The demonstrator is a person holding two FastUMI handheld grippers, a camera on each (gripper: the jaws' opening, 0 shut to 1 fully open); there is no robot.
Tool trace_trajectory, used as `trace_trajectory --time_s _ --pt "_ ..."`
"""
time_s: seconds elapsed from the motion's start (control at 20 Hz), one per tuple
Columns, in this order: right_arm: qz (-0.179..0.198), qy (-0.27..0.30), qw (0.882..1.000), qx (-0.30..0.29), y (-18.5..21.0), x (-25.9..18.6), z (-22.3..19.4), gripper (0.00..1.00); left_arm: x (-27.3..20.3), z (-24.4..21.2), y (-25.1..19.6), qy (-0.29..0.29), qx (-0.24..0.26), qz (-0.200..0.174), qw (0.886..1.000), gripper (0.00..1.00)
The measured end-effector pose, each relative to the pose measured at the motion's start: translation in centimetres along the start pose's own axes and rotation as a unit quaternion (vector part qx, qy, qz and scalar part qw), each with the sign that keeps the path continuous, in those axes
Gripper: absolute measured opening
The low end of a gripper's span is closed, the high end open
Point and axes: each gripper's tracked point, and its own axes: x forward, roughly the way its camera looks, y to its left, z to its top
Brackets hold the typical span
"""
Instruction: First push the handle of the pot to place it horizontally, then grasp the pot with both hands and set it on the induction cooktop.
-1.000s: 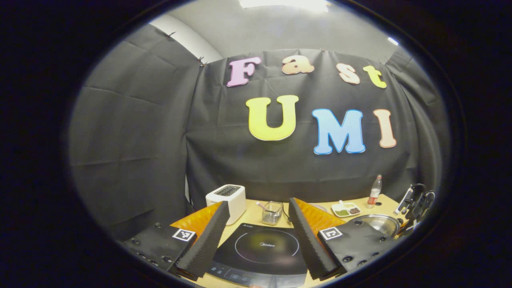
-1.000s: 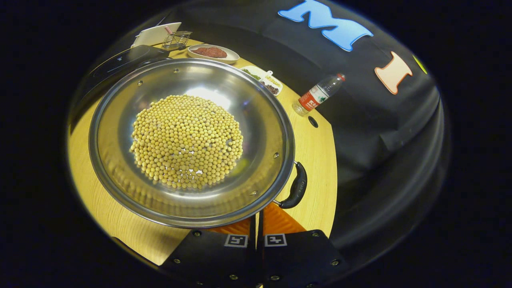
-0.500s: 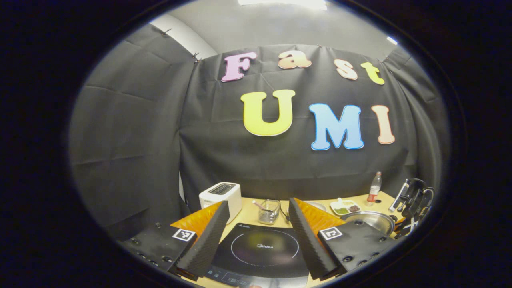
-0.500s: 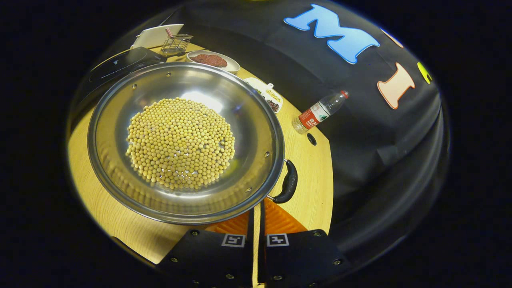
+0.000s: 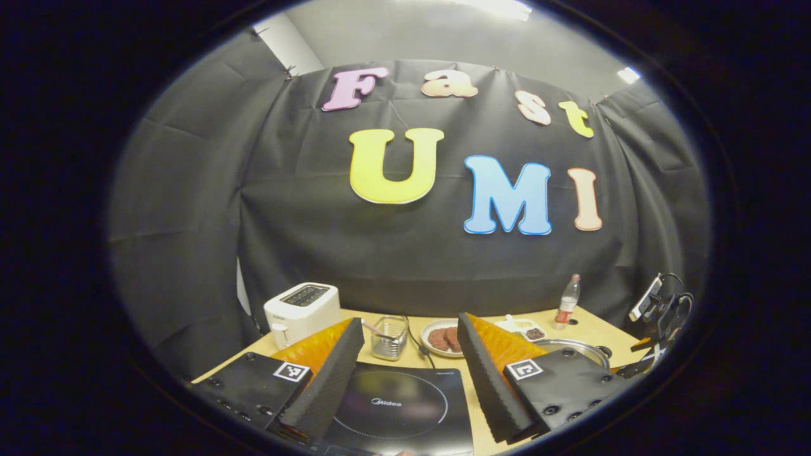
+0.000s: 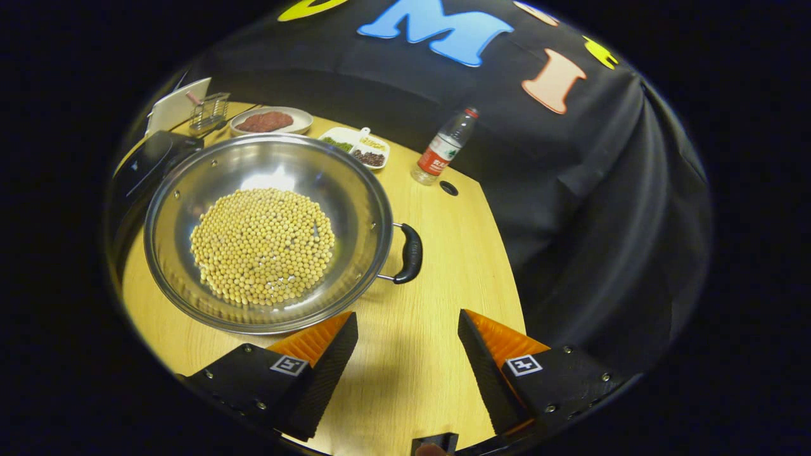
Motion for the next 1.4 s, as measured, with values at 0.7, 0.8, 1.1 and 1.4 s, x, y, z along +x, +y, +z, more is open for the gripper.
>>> trace_trajectory --time_s 0.7,0.8,1.1,1.4 --pt "0.127 -0.035 0.966 0.221 1.1 0.7 6.2 0.98 8.6 -12.2 -10.9 0.179 -0.007 -0.076 0.981 0.97" --pt "0.144 -0.034 0.962 0.228 1.4 1.7 6.8 0.97 9.5 -14.1 -12.0 0.2 -0.006 -0.072 0.977 0.98" --pt "0.163 -0.014 0.963 0.216 2.2 5.7 6.6 0.98 10.6 -19.8 -14.8 0.277 -0.006 -0.079 0.958 0.98" --pt "0.182 0.012 0.959 0.215 3.2 8.0 6.1 0.98 11.6 -22.9 -16.2 0.315 0.008 -0.069 0.947 0.98"
